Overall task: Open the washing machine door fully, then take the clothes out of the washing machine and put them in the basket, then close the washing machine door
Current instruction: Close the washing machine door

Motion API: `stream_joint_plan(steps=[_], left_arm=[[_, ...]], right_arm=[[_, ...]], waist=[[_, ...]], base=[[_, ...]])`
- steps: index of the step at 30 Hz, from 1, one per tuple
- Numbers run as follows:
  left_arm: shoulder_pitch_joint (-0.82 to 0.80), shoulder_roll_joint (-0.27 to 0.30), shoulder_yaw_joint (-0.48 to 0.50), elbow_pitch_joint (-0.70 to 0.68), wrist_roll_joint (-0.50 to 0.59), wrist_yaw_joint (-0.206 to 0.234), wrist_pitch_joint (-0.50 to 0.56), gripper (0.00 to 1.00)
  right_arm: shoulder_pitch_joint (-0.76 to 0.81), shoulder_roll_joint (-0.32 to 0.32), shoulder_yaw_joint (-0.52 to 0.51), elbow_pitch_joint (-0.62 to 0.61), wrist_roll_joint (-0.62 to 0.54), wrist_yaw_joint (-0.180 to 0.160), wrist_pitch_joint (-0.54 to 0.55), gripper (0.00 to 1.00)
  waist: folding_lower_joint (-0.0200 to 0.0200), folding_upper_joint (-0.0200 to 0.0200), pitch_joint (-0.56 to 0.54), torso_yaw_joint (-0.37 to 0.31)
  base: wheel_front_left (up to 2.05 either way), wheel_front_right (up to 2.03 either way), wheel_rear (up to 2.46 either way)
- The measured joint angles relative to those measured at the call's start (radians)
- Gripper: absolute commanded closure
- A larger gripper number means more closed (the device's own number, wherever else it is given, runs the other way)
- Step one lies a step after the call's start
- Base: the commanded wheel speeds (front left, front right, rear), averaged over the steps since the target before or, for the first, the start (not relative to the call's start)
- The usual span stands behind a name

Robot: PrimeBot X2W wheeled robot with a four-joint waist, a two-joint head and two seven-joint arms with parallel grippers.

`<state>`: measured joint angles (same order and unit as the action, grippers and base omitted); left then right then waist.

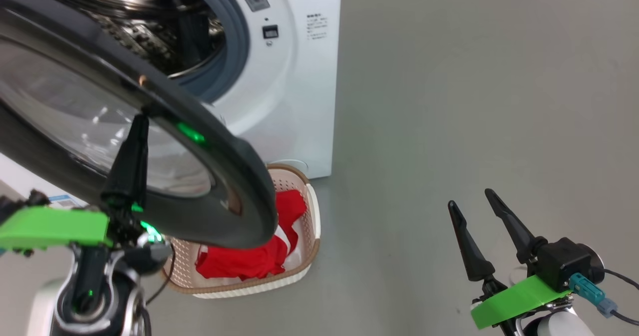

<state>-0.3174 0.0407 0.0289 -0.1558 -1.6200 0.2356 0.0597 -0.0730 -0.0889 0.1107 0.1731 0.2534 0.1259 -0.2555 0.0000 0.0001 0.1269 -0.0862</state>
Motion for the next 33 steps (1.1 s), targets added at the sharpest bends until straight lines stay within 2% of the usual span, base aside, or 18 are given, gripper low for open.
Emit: stream_joint_plan(steps=[9,23,33], left_arm=[[-0.152,-0.001,0.005,0.151,0.003,-0.04,-0.025,1.0],[-0.334,0.011,0.04,0.296,0.02,-0.071,-0.045,1.0],[-0.452,0.013,0.039,0.408,0.027,-0.114,-0.045,1.0]], right_arm=[[-0.024,0.001,0.003,-0.005,0.0,0.0,0.0,0.0],[-0.073,0.005,0.0,-0.015,0.0,0.0,0.0,0.0],[-0.097,0.009,-0.001,-0.02,0.0,0.0,0.0,0.0]], waist=[[0.0,0.0,0.049,-0.041],[0.0,0.0,0.124,-0.073],[0.0,0.0,0.167,-0.085]], base=[[0.0,0.0,0.0],[0.0,0.0,0.0],[0.0,0.0,0.0]])
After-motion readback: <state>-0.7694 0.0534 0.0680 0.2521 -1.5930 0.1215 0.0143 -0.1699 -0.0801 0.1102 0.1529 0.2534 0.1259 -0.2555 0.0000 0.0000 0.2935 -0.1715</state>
